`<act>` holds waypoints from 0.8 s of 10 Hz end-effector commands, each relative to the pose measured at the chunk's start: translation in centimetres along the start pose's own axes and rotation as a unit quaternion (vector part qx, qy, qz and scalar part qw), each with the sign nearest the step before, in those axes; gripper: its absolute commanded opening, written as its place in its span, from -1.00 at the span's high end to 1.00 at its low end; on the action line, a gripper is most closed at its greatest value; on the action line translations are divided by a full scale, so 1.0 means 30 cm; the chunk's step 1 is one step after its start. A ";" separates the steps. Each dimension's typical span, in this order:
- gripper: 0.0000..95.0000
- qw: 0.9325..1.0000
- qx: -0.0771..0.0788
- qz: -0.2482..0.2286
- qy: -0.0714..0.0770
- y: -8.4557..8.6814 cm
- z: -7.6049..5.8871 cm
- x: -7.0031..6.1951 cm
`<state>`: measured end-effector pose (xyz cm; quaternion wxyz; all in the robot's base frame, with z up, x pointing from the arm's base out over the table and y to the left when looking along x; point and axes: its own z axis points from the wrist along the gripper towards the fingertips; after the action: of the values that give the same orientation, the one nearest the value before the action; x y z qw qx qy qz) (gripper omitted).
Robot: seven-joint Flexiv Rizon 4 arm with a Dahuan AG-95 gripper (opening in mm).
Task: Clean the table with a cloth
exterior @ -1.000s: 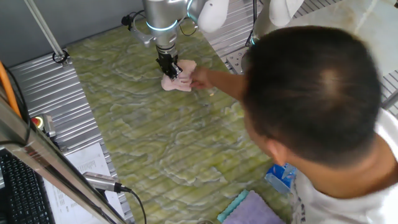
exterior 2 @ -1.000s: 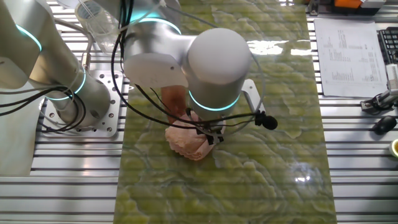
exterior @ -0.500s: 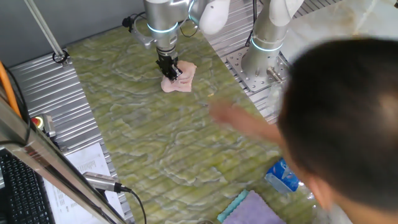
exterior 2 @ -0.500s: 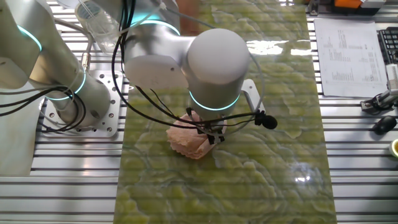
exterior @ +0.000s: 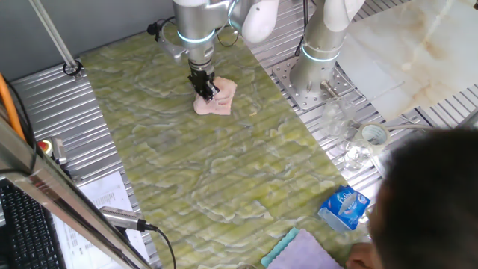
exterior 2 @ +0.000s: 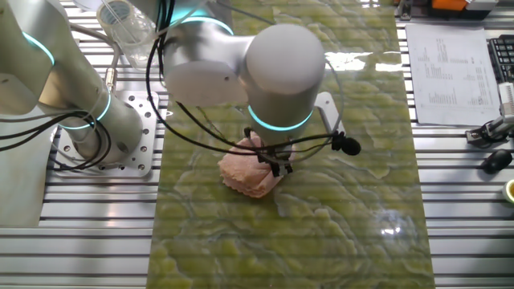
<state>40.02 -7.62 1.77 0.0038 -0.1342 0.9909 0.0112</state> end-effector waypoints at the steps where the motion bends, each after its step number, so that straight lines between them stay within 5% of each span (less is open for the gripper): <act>1: 1.00 1.000 0.000 0.001 0.000 0.007 -0.001 -0.011; 8: 1.00 1.000 -0.008 0.009 -0.006 0.044 -0.005 -0.058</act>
<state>41.42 -5.82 1.95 0.0098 -0.1247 0.9920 0.0188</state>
